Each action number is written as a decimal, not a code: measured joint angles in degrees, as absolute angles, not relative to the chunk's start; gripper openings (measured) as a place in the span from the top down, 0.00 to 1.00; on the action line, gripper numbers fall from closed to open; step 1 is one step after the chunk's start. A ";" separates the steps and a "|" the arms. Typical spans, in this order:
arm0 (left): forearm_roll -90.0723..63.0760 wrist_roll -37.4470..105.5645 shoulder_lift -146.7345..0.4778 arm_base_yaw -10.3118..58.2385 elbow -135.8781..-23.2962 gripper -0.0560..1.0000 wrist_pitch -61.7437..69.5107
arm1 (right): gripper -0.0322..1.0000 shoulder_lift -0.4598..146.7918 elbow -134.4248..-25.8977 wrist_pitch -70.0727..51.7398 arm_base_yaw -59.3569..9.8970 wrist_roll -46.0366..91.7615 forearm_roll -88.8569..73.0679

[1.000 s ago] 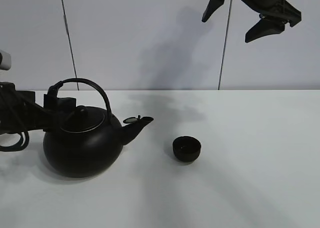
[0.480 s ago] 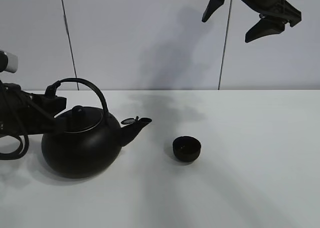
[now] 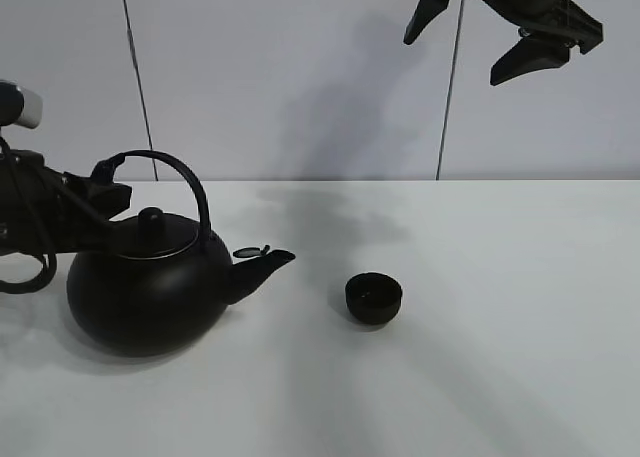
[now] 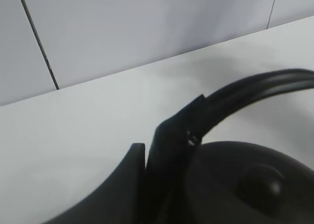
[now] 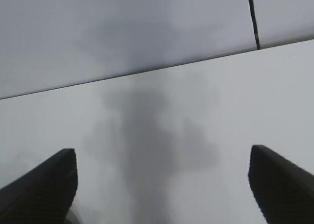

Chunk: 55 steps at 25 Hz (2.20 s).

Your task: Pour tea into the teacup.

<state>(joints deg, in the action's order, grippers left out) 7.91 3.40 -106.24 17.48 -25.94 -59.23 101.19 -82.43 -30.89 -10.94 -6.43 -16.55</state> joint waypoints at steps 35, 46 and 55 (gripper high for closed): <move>11.56 7.44 -106.46 22.62 -42.28 0.84 -43.44 | 0.34 101.19 -82.43 -30.77 -10.94 -6.43 -16.55; 11.51 7.56 -107.87 22.94 -45.19 0.84 -43.04 | 0.34 101.19 -82.43 -30.71 -10.94 -6.43 -16.55; 12.78 7.77 -107.87 23.38 -45.19 0.84 -41.12 | 0.34 101.19 -82.43 -30.67 -10.94 -6.43 -16.55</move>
